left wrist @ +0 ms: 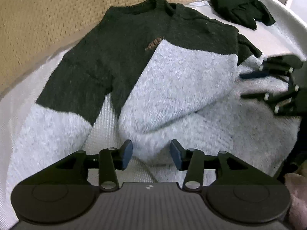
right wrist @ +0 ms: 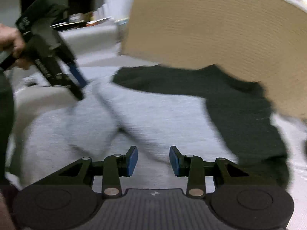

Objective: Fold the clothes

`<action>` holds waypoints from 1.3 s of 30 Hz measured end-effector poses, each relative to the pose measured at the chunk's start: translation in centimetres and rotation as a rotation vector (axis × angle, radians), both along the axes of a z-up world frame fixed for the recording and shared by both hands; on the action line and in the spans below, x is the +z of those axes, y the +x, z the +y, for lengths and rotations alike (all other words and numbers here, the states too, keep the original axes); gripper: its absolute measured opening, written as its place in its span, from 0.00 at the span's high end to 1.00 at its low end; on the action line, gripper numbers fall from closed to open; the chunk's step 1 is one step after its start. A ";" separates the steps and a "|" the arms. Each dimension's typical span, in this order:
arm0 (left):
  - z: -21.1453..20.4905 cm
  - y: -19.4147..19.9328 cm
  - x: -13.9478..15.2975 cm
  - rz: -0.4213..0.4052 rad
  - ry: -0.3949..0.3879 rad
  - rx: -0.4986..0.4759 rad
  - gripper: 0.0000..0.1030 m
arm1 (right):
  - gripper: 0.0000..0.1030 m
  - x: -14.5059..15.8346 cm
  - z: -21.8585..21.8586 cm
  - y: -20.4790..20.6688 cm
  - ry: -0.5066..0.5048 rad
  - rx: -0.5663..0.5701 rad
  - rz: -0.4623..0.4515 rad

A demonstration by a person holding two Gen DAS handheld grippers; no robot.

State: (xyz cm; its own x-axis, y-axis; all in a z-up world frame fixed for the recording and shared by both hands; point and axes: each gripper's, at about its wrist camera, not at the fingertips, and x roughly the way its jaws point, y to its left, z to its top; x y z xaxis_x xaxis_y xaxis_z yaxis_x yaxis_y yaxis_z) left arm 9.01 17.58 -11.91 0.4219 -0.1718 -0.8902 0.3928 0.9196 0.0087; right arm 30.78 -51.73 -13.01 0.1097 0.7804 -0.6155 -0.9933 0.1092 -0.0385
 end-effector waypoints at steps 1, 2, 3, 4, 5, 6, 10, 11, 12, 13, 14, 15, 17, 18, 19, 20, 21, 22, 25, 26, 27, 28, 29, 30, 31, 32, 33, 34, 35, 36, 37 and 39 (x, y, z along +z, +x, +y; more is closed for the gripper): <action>0.4 -0.1 -0.1 0.001 -0.014 0.006 0.53 | 0.61 -0.2 0.5 -0.5 -0.009 0.018 0.021; 0.8 -0.1 -0.1 0.001 -0.034 0.017 0.53 | 0.61 -0.4 1.0 -1.1 -0.016 0.031 0.023; 1.2 -0.1 -0.2 0.000 -0.060 0.033 0.53 | 0.61 -0.6 1.5 -1.6 -0.022 0.043 0.021; 1.5 0.0 -0.3 0.000 -0.088 0.050 0.53 | 0.61 -0.7 1.9 -2.2 -0.023 0.053 0.013; 1.8 0.0 -0.4 0.000 -0.116 0.067 0.53 | 0.61 -0.8 2.3 -2.6 -0.031 0.066 0.017; 1.9 0.1 -0.5 -0.006 -0.137 0.083 0.53 | 0.61 -0.9 2.6 -3.0 -0.035 0.082 0.022; 1.8 0.7 -0.8 -0.016 -0.174 0.096 0.52 | 0.61 -0.7 3.1 -4.6 -0.045 0.172 0.043; 1.8 0.9 -0.9 -0.013 -0.176 0.096 0.52 | 0.61 -0.5 3.0 -5.0 -0.046 0.196 0.049; 1.9 1.0 -1.0 -0.010 -0.181 0.095 0.53 | 0.61 -0.3 2.9 -5.3 -0.045 0.222 0.056; 1.9 1.0 -1.1 -0.007 -0.186 0.095 0.54 | 0.61 -0.2 2.8 -5.7 -0.041 0.246 0.053; 2.0 1.1 -1.1 -0.006 -0.192 0.094 0.57 | 0.61 -0.3 2.8 -6.2 -0.043 0.260 0.022; 2.1 1.1 -1.1 -0.005 -0.200 0.094 0.67 | 0.61 -0.3 2.8 -6.6 -0.045 0.274 -0.010; 2.4 1.1 -1.0 -0.006 -0.202 0.102 0.77 | 0.61 -0.6 3.3 -7.4 -0.050 0.288 -0.081; 2.5 1.0 -0.9 -0.007 -0.202 0.106 0.79 | 0.61 -0.9 3.7 -7.7 -0.053 0.290 -0.119; 2.6 0.8 -0.7 -0.011 -0.200 0.104 0.80 | 0.61 -1.2 4.2 -8.0 -0.060 0.295 -0.149; 2.5 0.5 -0.5 -0.017 -0.199 0.099 0.82 | 0.61 -1.5 4.8 -8.2 -0.076 0.304 -0.152; 2.5 0.3 -0.2 -0.024 -0.194 0.095 0.84 | 0.63 -1.5 5.2 -8.3 -0.083 0.304 -0.150; 2.4 0.1 0.1 -0.032 -0.187 0.093 0.85 | 0.65 -1.6 5.6 -8.4 -0.090 0.305 -0.149; 2.6 -0.3 1.1 -0.056 -0.190 0.092 0.91 | 0.84 -0.6 5.7 -8.1 -0.067 0.290 -0.099; 2.6 -0.4 1.5 -0.064 -0.191 0.092 0.91 | 0.85 0.0 5.4 -8.0 -0.047 0.286 -0.074; 2.6 -0.4 1.9 -0.071 -0.192 0.087 0.91 | 0.86 1.0 4.7 -7.9 -0.008 0.290 -0.040; 2.6 -0.5 2.3 -0.078 -0.194 0.080 0.91 | 0.86 1.9 4.2 -7.9 0.022 0.303 -0.008; 2.6 -0.4 2.5 -0.083 -0.193 0.074 0.91 | 0.87 2.8 3.8 -7.9 0.039 0.312 0.019; 2.5 -0.3 2.6 -0.083 -0.188 0.072 0.91 | 0.87 3.5 3.5 -7.9 0.051 0.311 0.048; 2.5 -0.2 2.7 -0.082 -0.183 0.070 0.91 | 0.87 4.1 3.5 -7.9 0.062 0.316 0.074; 2.4 -0.2 2.8 -0.082 -0.176 0.069 0.91 | 0.87 4.5 3.4 -8.0 0.072 0.323 0.099; 2.4 -0.1 2.8 -0.081 -0.172 0.070 0.91 | 0.87 4.9 3.3 -8.3 0.082 0.336 0.121; 2.3 -0.1 2.8 -0.078 -0.169 0.070 0.90 | 0.87 5.3 3.2 -8.6 0.091 0.349 0.143; 2.2 -0.2 2.8 -0.074 -0.170 0.069 0.90 | 0.87 5.5 3.1 -8.9 0.100 0.364 0.169; 2.2 -0.3 2.8 -0.071 -0.173 0.066 0.89 | 0.87 5.6 3.1 -9.3 0.106 0.384 0.209; 2.1 -0.5 2.8 -0.069 -0.175 0.061 0.88 | 0.87 5.6 3.0 -9.6 0.115 0.409 0.247; 2.0 -0.7 2.7 -0.060 -0.168 0.057 0.88 | 0.87 5.6 3.3 -10.4 0.128 0.454 0.274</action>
State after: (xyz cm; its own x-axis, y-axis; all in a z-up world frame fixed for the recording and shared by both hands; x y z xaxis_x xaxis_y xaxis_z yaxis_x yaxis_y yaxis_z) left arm 8.31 19.59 -9.16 0.4870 -0.2898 -0.8239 0.3429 0.9310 -0.1248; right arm 20.38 -48.40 -7.41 -0.4066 0.7827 -0.4713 -0.9136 -0.3459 0.2138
